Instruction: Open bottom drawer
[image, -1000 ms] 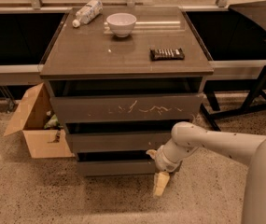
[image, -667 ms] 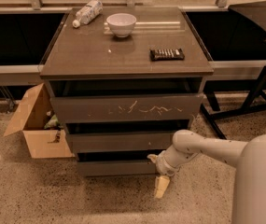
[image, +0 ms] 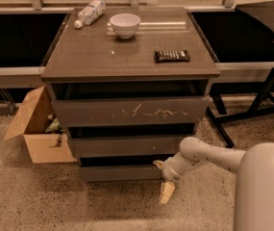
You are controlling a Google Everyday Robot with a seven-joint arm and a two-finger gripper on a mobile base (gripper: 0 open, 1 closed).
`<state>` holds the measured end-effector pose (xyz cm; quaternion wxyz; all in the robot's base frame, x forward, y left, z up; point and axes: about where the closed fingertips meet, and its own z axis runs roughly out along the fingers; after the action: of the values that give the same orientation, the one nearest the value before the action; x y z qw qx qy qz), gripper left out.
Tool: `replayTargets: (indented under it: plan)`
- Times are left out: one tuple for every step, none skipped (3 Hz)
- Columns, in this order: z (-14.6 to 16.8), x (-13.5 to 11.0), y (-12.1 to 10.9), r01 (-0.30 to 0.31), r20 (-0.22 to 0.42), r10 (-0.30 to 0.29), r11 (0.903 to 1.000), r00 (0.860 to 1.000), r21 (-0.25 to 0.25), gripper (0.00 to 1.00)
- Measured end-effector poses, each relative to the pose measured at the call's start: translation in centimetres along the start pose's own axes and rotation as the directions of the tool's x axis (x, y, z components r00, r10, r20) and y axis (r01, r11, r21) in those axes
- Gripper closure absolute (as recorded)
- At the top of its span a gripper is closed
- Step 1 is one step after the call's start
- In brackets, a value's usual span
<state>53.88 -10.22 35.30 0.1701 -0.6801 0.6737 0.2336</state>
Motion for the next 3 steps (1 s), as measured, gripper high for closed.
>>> replayTargets:
  plan:
    - [2.6,1.6,-1.3,-0.001,-0.048,0.001,0.9999,0.999,0.013,0.00]
    - [5.9,4.0,-3.1,0.025,-0.085,-0.022,0.9992,0.996,0.031,0.00]
    - [8.0,5.4,-4.8,0.070,-0.132,-0.060,0.9951,0.989,0.071,0.00]
